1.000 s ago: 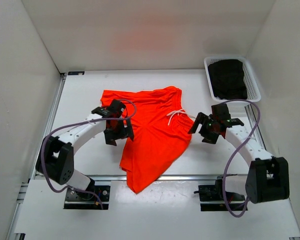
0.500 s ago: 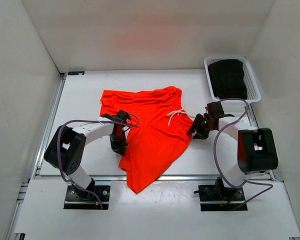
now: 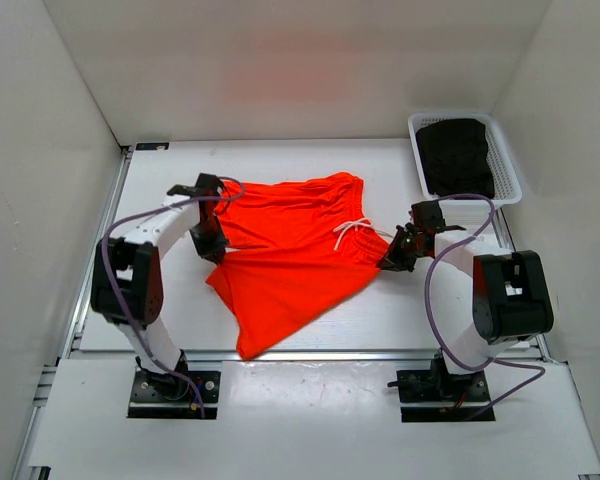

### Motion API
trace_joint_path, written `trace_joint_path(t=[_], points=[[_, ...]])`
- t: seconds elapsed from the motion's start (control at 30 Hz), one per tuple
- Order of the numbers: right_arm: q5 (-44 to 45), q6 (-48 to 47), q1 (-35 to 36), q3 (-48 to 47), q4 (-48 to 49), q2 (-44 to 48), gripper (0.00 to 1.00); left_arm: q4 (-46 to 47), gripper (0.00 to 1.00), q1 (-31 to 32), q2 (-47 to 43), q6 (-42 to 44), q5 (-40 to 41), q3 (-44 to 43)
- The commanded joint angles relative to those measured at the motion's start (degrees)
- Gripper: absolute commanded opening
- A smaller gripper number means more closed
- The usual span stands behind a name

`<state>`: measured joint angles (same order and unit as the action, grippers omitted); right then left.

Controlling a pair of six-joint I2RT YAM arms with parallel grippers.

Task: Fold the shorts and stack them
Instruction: Flatten the shorts out

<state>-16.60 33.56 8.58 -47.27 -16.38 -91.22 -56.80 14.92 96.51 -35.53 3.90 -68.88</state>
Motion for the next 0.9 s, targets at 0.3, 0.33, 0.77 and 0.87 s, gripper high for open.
trace_joint_path(t=[0.3,0.33,0.77,0.87], points=[[16.9,18.6,17.1,-3.3,-1.9,4.3,0.33,-9.3,0.14,-12.8,24.7,6.8,7.6,-29.8],[17.7,18.6,17.7,-4.0,-2.6,4.3,0.49,-10.0,0.26,-12.8,24.7,6.8,7.6,-31.4],[17.2,13.0,12.3,1.9,-8.2,19.8,0.84,-7.4,0.85,-15.7,-15.2,-3.5,-2.9,1.5],[16.4,12.2,10.9,1.9,-8.8,21.2,0.84,-5.2,0.85,-13.9,-22.4,-11.2,-8.1,15.2]])
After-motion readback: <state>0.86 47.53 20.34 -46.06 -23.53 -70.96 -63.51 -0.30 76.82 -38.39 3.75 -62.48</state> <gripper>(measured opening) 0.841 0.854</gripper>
